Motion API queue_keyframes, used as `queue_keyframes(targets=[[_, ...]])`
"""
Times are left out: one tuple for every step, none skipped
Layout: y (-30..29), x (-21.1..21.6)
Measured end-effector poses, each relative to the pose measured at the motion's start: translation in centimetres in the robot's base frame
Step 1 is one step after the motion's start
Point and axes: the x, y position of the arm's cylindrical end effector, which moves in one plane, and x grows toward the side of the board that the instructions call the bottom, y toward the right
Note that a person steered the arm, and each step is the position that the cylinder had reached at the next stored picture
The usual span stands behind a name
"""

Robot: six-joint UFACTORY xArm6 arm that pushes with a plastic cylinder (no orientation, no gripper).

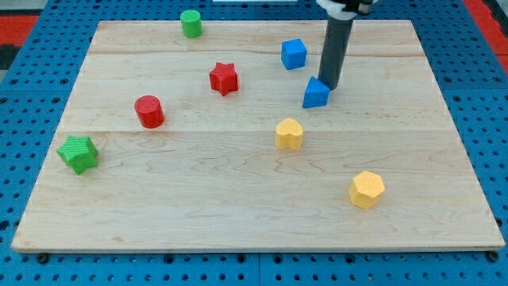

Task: Push yellow heart to the right side

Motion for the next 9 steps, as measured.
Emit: queue_keyframes(targets=[[0.0, 1.0], [0.0, 1.9], [2.2, 1.9], [0.0, 0.5], [-2.6, -1.5], [-6.0, -1.2], [-8.5, 1.4], [-8.4, 6.3], [-8.5, 8.3]])
